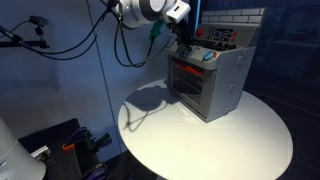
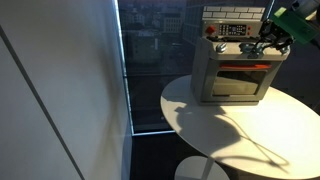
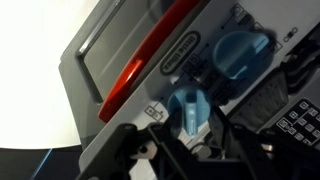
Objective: Turn the second blue knob from the right on the stove to the left
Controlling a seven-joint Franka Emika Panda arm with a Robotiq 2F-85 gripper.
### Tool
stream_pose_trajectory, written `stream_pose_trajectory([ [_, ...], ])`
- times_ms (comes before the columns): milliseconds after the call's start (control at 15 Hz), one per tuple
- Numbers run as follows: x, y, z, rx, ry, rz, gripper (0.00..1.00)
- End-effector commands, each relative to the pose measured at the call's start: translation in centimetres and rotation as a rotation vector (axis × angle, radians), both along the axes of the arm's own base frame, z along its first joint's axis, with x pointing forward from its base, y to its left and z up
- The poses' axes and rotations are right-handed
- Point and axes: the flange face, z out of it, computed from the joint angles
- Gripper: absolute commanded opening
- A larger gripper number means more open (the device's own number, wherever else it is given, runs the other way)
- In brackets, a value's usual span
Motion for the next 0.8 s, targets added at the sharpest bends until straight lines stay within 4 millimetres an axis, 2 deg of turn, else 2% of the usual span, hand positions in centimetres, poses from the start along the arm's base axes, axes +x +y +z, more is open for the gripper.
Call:
stream_pose_trajectory([
  [0,0.17,-0.1,0.78,0.013,-0.018,-0.028,0.12],
  [733,-0.57,-0.26,1.34,-0.044,-0.006,-0.018,0.11],
])
